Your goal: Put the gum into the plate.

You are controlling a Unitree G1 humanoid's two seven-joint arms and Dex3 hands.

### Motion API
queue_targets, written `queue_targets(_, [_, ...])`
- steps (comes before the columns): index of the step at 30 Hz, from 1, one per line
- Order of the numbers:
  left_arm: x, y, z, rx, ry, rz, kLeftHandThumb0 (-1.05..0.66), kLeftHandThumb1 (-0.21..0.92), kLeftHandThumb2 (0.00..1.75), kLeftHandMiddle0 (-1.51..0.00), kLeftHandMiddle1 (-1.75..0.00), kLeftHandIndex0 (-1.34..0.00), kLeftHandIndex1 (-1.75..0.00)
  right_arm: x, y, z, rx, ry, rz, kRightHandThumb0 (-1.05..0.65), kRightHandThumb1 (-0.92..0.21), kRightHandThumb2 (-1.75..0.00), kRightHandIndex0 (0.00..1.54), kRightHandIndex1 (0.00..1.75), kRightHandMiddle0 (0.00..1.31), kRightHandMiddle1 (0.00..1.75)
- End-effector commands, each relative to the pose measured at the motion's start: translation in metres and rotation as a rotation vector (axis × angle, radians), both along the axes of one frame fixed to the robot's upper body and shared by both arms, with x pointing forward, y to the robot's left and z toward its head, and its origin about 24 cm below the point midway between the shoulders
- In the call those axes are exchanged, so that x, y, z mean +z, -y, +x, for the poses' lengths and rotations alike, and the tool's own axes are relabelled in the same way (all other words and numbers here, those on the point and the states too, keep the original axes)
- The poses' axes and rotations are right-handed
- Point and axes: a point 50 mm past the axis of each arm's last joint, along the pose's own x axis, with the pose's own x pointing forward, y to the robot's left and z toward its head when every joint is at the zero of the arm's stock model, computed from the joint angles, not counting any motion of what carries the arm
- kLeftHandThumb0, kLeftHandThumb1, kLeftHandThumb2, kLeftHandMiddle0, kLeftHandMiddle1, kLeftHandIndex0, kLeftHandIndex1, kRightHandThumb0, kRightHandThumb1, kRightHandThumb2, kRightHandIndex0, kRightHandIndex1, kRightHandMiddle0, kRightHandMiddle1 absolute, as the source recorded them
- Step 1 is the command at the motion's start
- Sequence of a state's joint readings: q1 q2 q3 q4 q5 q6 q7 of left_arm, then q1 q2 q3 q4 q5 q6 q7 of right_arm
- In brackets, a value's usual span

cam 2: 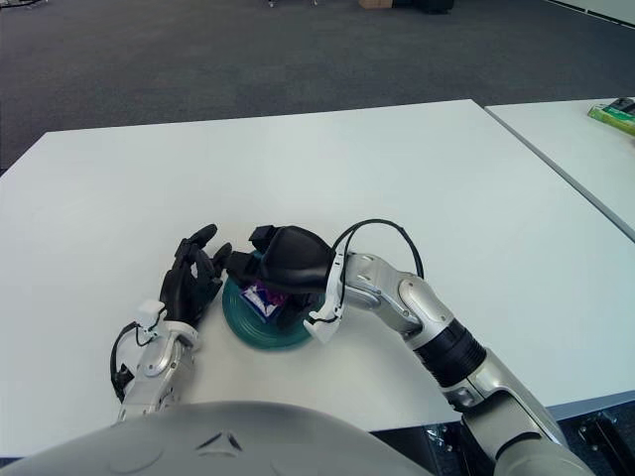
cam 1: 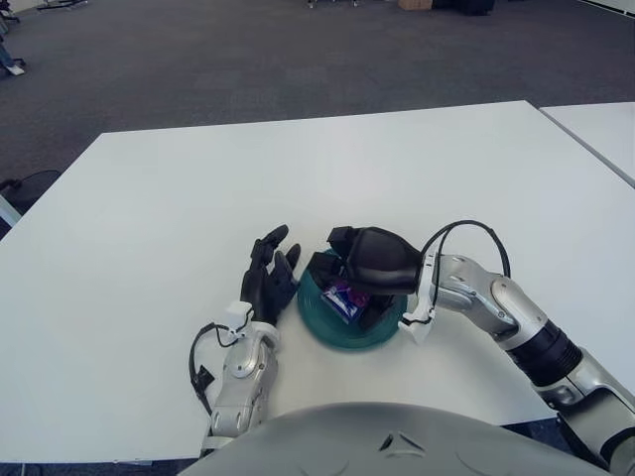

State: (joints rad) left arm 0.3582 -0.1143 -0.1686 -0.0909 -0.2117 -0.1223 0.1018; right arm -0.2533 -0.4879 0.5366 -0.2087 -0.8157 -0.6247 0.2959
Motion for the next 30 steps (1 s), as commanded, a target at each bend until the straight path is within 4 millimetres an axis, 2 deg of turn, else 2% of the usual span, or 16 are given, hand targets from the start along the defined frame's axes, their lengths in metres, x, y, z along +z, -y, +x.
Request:
queue_targets(1, [-0.0111,0.011,-0.0037,0.041,-0.093,-0.078,-0.73,0.92,0.97,-0.61,-0.01,-0.13,-0.79,0.0047,0.0027,-0.0003,-0.004,0.017,0.023,-0.59,-0.91,-0.59,0.37,1.49,0.13,1.5])
queue_targets(4, [-0.0097,0.0096,-0.0043,0.04,-0.082,-0.083,-0.72,0.92,0.98,-0.62,-0.02,-0.14,-0.8,0.0057,0.0047,-0.0003,0.009,0.029,0.021,-0.69,-0.92,-0.66,0.36,1.29,0.09,1.33])
queue_targets(9, [-0.0079,0.0083,-0.0037,0.034,-0.067,-0.116,-0.7,0.92,0.99,-0.63,-0.02,-0.15,-0.8,0.0071,0.0058,-0.0005,0.021,0.047,0.03,-0.75,-0.92,-0.73,0.35,1.13,0.07,1.23])
queue_targets(11, [-0.0066,0.0078,-0.0036,0.036,-0.06,-0.141,-0.7,0.92,0.99,-0.63,-0.02,-0.15,-0.8,0.0076,0.0064,-0.0007,0.025,0.063,0.028,-0.78,-0.92,-0.77,0.36,0.96,0.05,1.16])
queue_targets(13, [-0.0057,0.0074,-0.0035,0.039,-0.058,-0.153,-0.71,0.92,0.99,-0.63,-0.02,-0.15,-0.8,0.008,0.0068,-0.0007,0.028,0.074,0.031,-0.79,-0.92,-0.8,0.37,0.87,0.05,1.13])
queue_targets(17, [-0.0054,0.0071,-0.0033,0.054,-0.069,-0.193,-0.72,0.92,0.99,-0.63,-0.02,-0.15,-0.8,0.0088,0.0076,-0.0008,0.037,0.092,0.046,-0.8,-0.92,-0.83,0.4,0.73,0.07,1.1])
queue_targets(26, [-0.0026,0.0072,-0.0041,0.056,-0.072,-0.243,-0.72,0.92,0.98,-0.63,-0.02,-0.14,-0.8,0.0114,0.009,-0.0027,0.041,0.082,0.032,-0.82,-0.92,-0.85,0.45,0.59,0.08,1.05])
queue_targets(30, [-0.0016,0.0079,-0.0048,0.049,-0.075,-0.282,-0.72,0.92,0.98,-0.62,-0.02,-0.13,-0.8,0.0078,0.0112,-0.0043,0.034,0.044,0.015,-0.84,-0.92,-0.86,0.45,0.41,0.05,0.94])
